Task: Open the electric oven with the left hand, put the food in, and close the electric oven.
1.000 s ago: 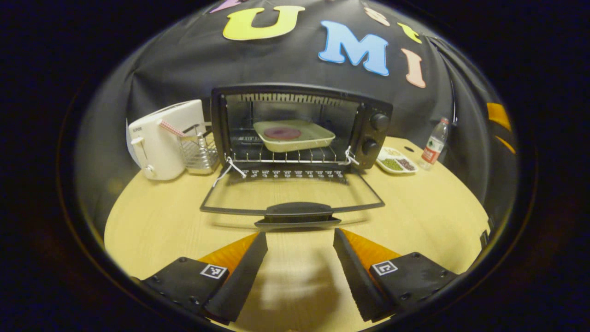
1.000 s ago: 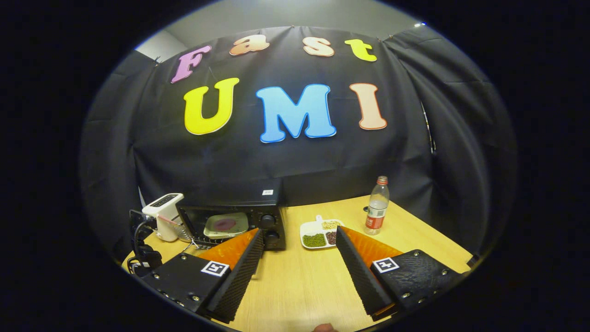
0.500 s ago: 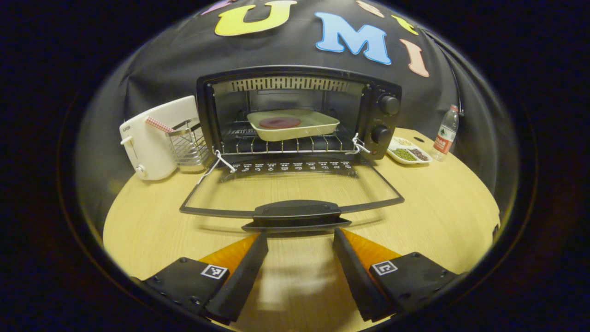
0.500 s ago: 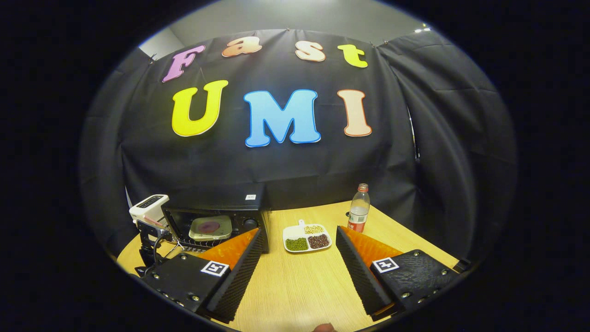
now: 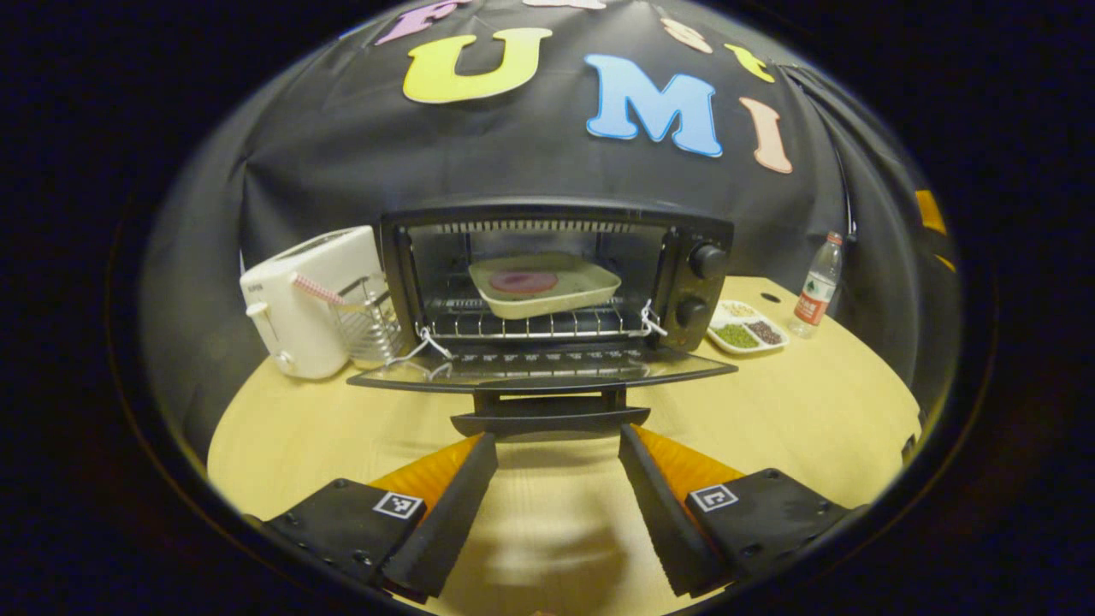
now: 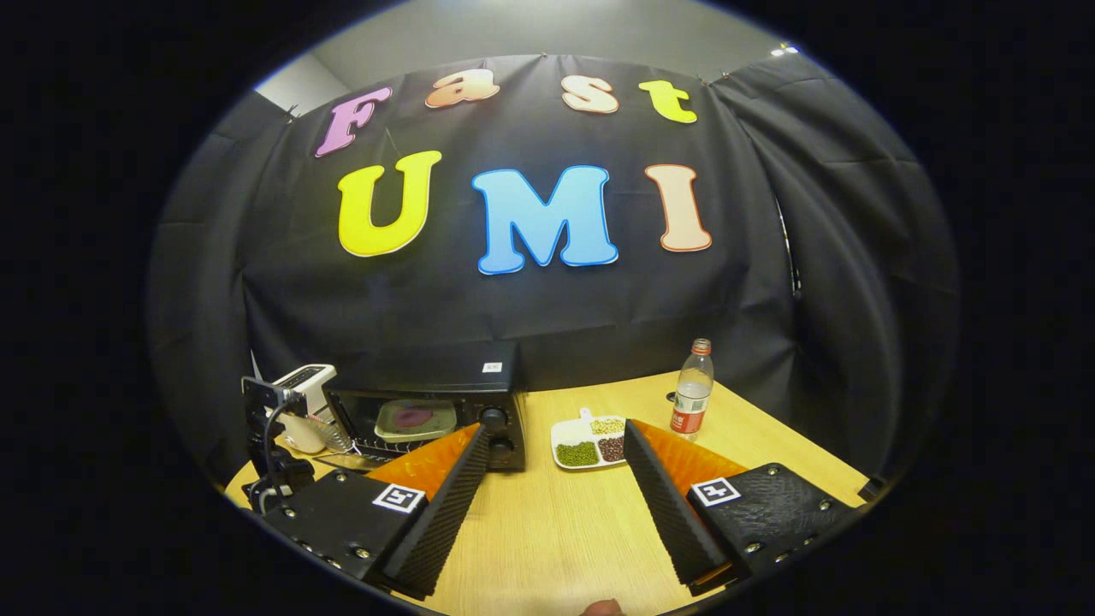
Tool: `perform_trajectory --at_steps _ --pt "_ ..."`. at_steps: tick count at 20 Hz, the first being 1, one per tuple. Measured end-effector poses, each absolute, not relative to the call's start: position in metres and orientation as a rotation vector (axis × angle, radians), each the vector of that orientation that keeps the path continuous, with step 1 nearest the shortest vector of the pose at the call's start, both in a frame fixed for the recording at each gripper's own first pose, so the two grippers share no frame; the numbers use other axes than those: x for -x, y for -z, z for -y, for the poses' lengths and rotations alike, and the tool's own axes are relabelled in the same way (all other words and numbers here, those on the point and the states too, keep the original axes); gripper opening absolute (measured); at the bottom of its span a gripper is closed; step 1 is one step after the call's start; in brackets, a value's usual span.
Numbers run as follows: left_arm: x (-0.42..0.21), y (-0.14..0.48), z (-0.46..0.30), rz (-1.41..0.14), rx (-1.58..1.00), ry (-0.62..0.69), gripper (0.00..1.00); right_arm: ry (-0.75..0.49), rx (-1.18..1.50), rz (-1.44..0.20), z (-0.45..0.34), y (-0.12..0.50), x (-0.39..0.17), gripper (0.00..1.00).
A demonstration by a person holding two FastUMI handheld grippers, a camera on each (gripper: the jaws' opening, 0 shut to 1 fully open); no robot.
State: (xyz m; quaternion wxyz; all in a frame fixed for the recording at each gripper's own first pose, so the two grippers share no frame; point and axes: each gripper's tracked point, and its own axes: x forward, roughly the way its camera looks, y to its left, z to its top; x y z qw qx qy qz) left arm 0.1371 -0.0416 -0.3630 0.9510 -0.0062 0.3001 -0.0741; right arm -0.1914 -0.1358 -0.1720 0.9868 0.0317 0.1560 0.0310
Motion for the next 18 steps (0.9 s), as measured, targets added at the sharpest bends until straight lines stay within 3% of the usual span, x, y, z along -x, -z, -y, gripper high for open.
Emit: perform_trajectory --at_steps 10,18 --pt "-0.184 0.295 0.047 -0.417 -0.033 0.177 0.98 -0.066 -0.085 -0.300 0.199 0.133 0.249 0.98" --pt "-0.130 0.162 0.075 -0.193 0.034 0.148 0.97 -0.119 -0.112 -0.216 0.307 0.044 0.348 0.98"
